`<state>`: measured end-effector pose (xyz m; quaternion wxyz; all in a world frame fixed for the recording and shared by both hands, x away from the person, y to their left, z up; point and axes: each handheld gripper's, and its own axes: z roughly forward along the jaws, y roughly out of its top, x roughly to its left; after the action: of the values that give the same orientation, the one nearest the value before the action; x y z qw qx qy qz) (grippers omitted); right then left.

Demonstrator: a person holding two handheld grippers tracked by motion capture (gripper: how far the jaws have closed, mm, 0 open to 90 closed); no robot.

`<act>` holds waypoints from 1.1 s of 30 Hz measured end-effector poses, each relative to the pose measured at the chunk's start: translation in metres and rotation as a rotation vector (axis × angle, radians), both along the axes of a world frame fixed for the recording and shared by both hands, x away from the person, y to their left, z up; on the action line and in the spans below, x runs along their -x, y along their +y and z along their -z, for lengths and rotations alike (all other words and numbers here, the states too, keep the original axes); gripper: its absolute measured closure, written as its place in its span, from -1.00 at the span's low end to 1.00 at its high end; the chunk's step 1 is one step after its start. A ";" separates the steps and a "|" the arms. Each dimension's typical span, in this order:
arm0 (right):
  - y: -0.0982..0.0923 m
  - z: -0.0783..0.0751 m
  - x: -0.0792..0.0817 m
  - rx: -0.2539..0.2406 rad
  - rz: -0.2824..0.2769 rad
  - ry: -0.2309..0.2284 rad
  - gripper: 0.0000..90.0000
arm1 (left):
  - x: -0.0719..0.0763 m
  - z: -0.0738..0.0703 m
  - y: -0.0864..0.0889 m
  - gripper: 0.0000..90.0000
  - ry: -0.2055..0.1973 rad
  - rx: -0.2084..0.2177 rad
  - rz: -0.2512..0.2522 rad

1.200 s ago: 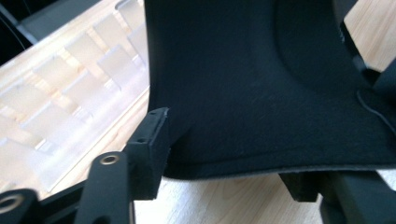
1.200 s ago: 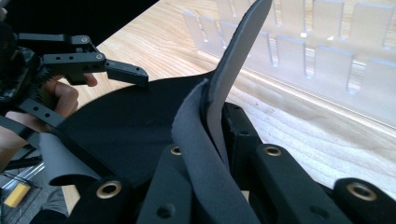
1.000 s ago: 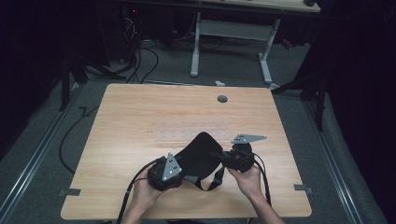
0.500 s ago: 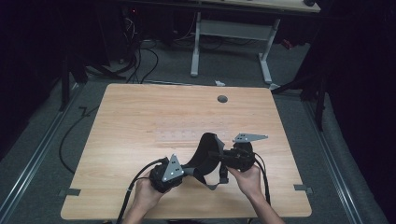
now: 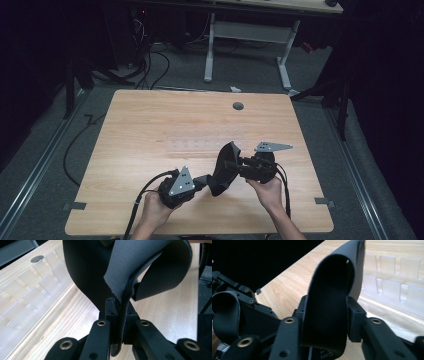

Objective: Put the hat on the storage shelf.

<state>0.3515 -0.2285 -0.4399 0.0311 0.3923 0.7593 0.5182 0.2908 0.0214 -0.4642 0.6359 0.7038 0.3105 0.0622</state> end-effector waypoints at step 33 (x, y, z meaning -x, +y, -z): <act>-0.059 0.073 0.003 0.281 0.327 -0.050 -0.07 | -0.015 -0.012 0.024 0.93 0.083 0.126 -0.093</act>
<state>0.3482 -0.2871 -0.5127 0.1882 0.4891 0.7494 0.4048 0.3058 0.0453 -0.4525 0.6619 0.6492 0.3722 0.0428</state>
